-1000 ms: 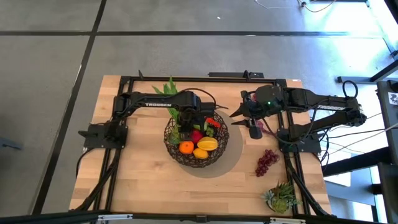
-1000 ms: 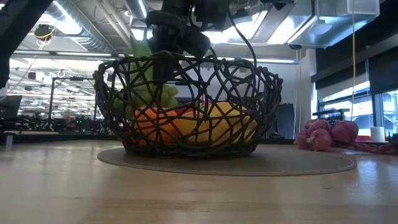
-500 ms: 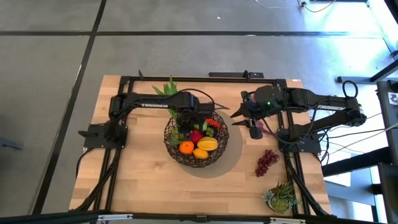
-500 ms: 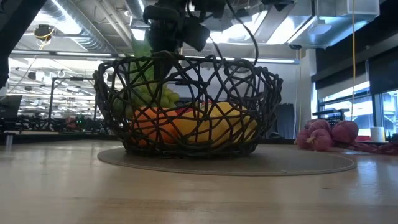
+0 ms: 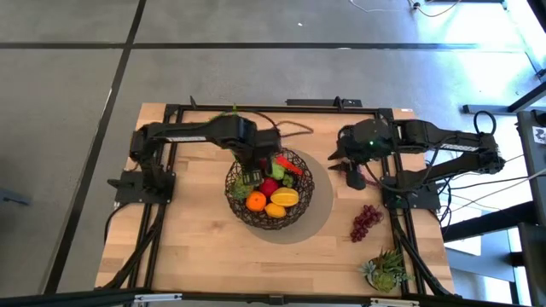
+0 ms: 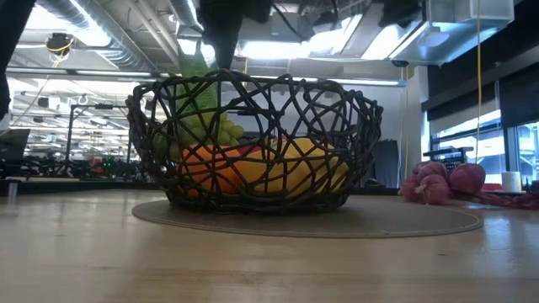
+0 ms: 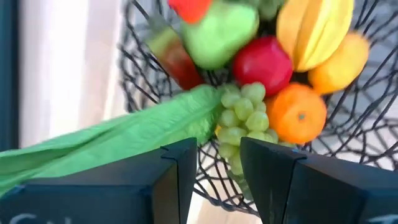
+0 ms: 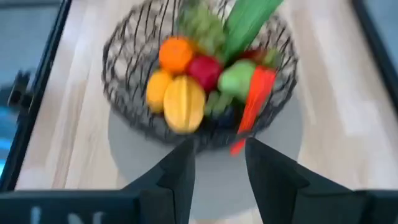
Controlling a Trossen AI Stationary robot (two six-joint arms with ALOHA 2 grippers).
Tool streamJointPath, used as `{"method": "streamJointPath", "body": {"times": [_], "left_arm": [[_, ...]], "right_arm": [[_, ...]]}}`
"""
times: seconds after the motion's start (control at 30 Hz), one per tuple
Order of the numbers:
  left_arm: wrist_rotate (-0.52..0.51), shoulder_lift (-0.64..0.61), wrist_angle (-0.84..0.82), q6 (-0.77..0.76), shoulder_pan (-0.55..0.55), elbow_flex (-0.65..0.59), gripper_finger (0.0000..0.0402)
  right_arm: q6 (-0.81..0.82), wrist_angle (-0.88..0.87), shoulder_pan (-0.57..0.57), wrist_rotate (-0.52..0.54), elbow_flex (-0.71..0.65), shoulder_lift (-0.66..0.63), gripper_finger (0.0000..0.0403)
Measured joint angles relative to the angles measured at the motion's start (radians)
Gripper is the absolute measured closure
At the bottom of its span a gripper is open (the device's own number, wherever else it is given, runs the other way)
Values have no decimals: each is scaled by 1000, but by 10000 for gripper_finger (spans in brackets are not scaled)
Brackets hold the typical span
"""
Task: Build produce basket
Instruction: Put the dark red grapes into the wire basket
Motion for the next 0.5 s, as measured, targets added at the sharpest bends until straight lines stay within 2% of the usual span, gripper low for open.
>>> {"method": "streamJointPath", "body": {"times": [0.27, 0.37, 0.5], "left_arm": [[-10, -125, 74, -68, 0, 0, 289], [-24, -161, 104, -84, 0, 0, 289], [-70, -190, 127, -106, 0, 0, 289]], "right_arm": [[32, -286, 99, -129, 0, 3, 267], [126, -378, 145, -150, -2, 8, 267], [290, -404, 191, -225, -37, 13, 267]]}}
